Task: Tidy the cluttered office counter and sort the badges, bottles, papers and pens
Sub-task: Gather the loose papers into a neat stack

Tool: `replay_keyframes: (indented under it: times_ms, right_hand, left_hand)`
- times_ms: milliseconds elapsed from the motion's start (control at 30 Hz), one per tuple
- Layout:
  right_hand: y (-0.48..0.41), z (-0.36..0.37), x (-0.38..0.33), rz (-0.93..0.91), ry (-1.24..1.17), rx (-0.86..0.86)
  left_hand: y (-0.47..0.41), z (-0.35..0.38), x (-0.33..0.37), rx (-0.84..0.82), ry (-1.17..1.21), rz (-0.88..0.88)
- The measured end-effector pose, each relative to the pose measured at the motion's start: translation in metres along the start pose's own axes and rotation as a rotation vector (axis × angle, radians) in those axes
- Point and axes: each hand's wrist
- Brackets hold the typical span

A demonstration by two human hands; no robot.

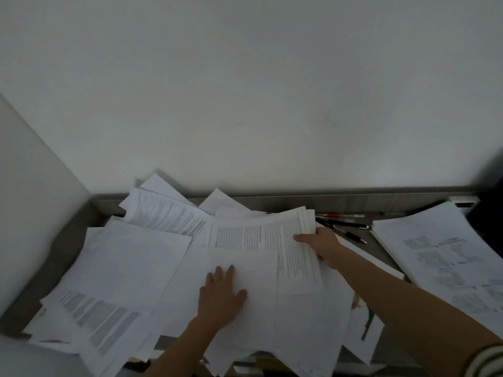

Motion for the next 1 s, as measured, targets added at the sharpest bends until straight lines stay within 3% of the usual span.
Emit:
replay_keyframes:
  times_ms: [133, 300, 533, 733, 867, 1000]
  right_hand:
    - [-0.001, 0.012, 0.001, -0.113, 0.230, 0.100]
    - [0.017, -0.007, -0.003, -0.324, 0.559, 0.476]
    - [0.057, -0.028, -0.036, -0.636, 0.405, 0.739]
    - [0.093, -0.051, -0.084, -0.729, -0.034, 0.838]
    - [0.107, -0.050, -0.090, -0.688, -0.317, 0.814]
    - [0.106, -0.038, -0.080, -0.556, -0.482, 0.787]
  left_hand:
    - [-0.004, -0.008, -0.017, -0.028, 0.077, 0.174]
    - [-0.013, -0.015, -0.059, 0.072, -0.012, 0.144]
    - [-0.021, -0.015, -0.072, 0.064, -0.118, 0.165]
    - [-0.026, -0.024, -0.066, 0.058, -0.078, 0.166]
    - [-0.017, -0.045, -0.037, 0.057, 0.477, 0.188]
    - [-0.002, -0.088, 0.012, -0.182, 1.178, 0.238]
Point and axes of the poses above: each hand's wrist, its own y-axis away from the middle knuckle, its own z-axis out of the palm, x = y × z
